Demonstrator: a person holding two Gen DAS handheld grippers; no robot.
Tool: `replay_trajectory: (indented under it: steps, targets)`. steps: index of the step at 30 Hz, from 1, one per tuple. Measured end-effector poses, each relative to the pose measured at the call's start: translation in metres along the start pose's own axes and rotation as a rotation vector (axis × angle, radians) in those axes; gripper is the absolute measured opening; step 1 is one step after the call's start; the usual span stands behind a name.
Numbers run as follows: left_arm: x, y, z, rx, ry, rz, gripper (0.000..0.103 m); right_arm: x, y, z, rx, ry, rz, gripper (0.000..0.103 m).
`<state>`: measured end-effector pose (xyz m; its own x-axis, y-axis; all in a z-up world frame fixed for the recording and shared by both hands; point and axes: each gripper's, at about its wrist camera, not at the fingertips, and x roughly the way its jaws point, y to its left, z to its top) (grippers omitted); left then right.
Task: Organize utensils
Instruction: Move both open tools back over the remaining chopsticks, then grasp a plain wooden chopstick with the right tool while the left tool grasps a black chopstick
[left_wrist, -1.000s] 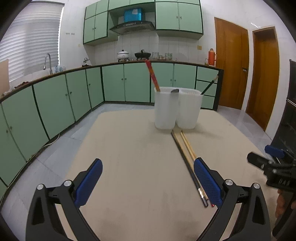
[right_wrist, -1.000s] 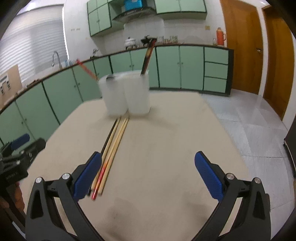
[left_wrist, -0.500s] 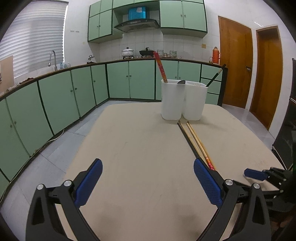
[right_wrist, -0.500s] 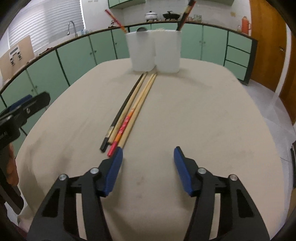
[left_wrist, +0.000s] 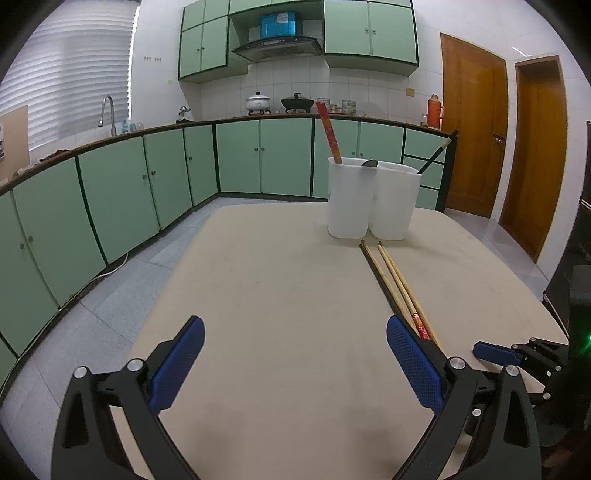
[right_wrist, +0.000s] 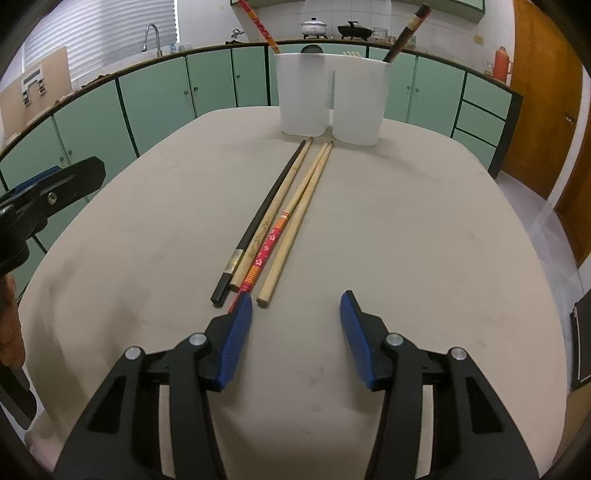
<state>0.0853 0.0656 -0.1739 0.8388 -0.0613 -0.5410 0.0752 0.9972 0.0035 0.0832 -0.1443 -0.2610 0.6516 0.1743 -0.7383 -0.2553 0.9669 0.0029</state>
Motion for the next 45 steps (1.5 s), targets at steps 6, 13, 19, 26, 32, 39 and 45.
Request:
replay_trajectory:
  steps: [6,13,19,26,32,39,45]
  targets:
    - [0.001,-0.001,-0.002,-0.001,0.006,0.000,0.097,0.003,0.002,0.003,0.006,-0.008,0.005,0.029]
    - [0.002,-0.002,-0.003,0.002,0.010,0.000,0.097,0.001,-0.016,0.002,0.041,-0.002,0.027,0.011]
    - [0.001,-0.004,-0.004,0.005,0.011,0.000,0.097,-0.006,-0.029,-0.005,0.106,-0.016,0.110,0.021]
    - [0.002,-0.008,-0.004,0.007,0.016,-0.004,0.097,-0.002,-0.019,-0.004,0.083,-0.033,0.067,0.009]
    - [0.004,-0.023,-0.007,0.040,0.036,-0.039,0.097,-0.004,-0.023,-0.005,0.110,-0.034,0.090,0.006]
    - [0.019,-0.042,-0.019,0.056,0.133,-0.096,0.097,-0.015,-0.045,-0.006,0.155,-0.045,0.087,0.006]
    - [0.031,-0.056,-0.025,0.061,0.195,-0.116,0.096,-0.023,-0.055,-0.009,0.172,-0.063,0.073,0.006]
